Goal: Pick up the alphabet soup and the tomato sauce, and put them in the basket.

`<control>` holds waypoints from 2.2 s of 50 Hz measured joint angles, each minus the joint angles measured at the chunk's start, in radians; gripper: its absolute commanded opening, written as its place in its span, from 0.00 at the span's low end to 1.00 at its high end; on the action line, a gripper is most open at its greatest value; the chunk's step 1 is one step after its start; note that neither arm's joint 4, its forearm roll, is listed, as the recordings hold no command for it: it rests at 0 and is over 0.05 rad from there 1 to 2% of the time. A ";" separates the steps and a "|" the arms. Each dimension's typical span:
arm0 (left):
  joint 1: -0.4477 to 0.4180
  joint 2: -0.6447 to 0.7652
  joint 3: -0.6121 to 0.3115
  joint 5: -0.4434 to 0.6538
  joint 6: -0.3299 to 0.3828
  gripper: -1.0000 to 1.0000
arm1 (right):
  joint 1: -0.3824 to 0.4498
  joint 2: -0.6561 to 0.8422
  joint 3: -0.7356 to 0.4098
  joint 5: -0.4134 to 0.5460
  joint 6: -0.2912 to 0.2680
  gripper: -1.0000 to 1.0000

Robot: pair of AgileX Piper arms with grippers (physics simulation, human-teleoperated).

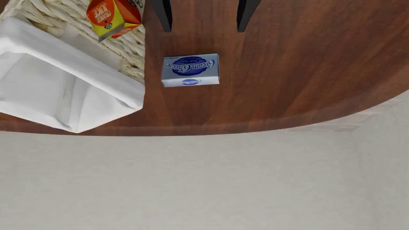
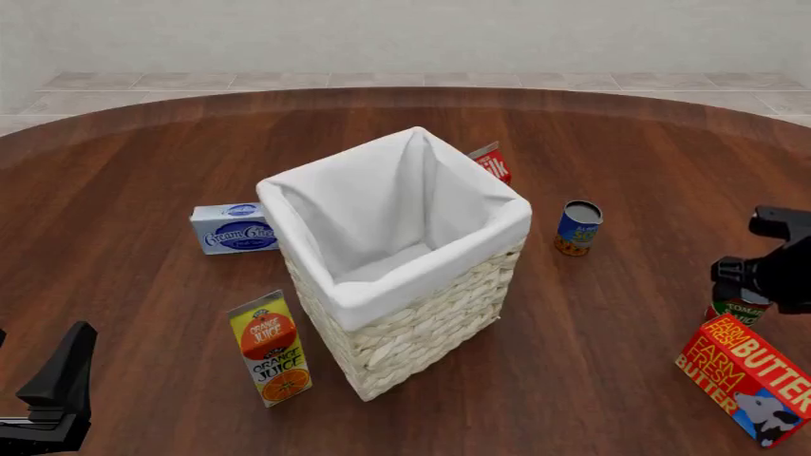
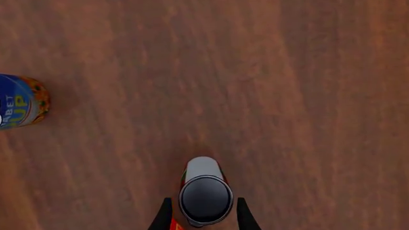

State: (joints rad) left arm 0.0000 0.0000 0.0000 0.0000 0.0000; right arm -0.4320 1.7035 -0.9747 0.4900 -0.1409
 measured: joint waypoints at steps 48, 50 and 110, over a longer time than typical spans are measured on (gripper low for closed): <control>0.000 0.000 0.000 0.000 0.000 1.00 | 0.005 0.001 -0.021 0.000 -0.042 0.00; 0.000 0.000 0.000 0.000 0.000 1.00 | 0.004 -0.002 -0.024 0.004 -0.043 0.00; 0.000 0.000 0.000 0.000 0.000 1.00 | 0.079 -0.192 -0.183 0.199 -0.043 0.00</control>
State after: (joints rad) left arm 0.0000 0.0000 0.0000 0.0000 0.0000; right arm -0.3533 1.5112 -1.1577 0.6887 -0.1834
